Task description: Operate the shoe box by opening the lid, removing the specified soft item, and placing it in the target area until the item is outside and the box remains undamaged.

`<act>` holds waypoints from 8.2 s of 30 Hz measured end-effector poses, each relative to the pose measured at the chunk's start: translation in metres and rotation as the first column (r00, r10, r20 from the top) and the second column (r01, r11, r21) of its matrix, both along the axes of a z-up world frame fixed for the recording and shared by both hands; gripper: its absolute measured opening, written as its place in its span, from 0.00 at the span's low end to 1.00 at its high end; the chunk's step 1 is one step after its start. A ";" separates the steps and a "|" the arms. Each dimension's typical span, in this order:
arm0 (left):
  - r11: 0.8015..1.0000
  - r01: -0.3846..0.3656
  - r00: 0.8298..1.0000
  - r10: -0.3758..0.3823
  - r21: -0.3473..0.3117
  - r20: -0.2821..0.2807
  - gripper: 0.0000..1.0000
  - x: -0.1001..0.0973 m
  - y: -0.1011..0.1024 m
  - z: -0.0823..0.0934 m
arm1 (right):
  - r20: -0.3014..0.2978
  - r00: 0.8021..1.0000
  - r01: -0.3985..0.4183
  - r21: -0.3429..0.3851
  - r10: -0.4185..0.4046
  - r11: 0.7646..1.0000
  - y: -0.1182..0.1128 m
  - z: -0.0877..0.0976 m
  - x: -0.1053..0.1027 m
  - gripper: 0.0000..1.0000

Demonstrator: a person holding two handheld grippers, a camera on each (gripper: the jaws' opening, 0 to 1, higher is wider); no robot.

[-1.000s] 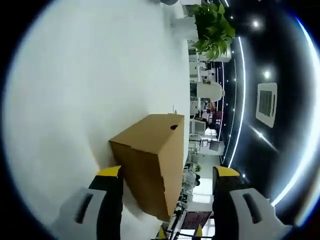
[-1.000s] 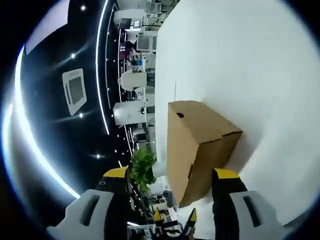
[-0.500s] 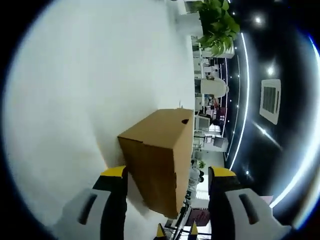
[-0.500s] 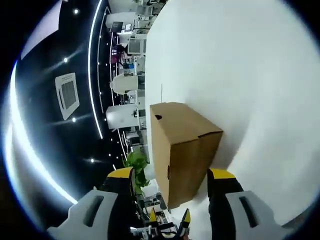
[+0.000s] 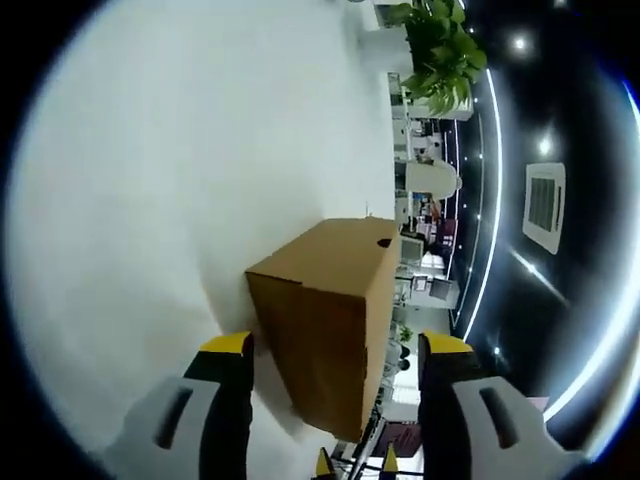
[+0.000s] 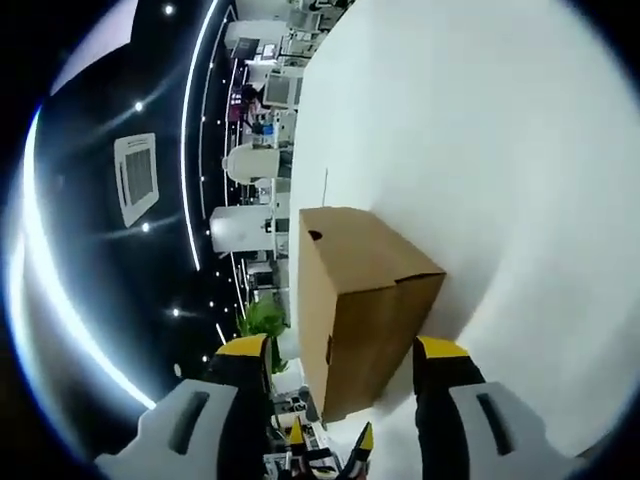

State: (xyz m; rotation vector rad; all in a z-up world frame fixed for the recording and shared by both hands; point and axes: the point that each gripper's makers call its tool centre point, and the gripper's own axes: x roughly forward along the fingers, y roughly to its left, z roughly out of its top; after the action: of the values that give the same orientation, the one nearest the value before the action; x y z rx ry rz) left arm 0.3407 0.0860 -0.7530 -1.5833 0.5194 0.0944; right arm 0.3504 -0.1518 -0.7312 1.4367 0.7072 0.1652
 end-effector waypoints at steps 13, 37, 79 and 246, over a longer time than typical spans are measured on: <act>1.000 -0.020 1.000 0.021 -0.006 0.009 0.63 0.009 0.000 0.003 | 0.009 1.000 -0.016 -0.010 0.016 1.000 0.006 -0.003 0.010 0.51; 0.999 -0.034 0.999 0.034 -0.027 0.006 0.48 0.011 0.000 -0.004 | 0.007 1.000 0.006 -0.022 -0.006 1.000 0.000 -0.017 0.019 0.48; 0.999 0.032 1.000 -0.031 -0.013 0.003 0.37 0.019 -0.011 -0.008 | -0.003 1.000 -0.007 -0.033 0.007 0.999 0.003 -0.024 0.025 0.31; 0.885 0.338 0.851 -0.433 0.321 0.297 0.68 0.029 -0.048 0.119 | 0.080 0.844 -0.084 -0.957 0.530 0.278 -0.002 0.032 0.054 0.68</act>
State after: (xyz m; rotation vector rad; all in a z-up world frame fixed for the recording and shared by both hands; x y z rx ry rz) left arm 0.3693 0.0376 -0.6338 -1.1748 0.5041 -0.4203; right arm 0.4046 -0.1535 -0.6993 0.0572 0.5666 0.2884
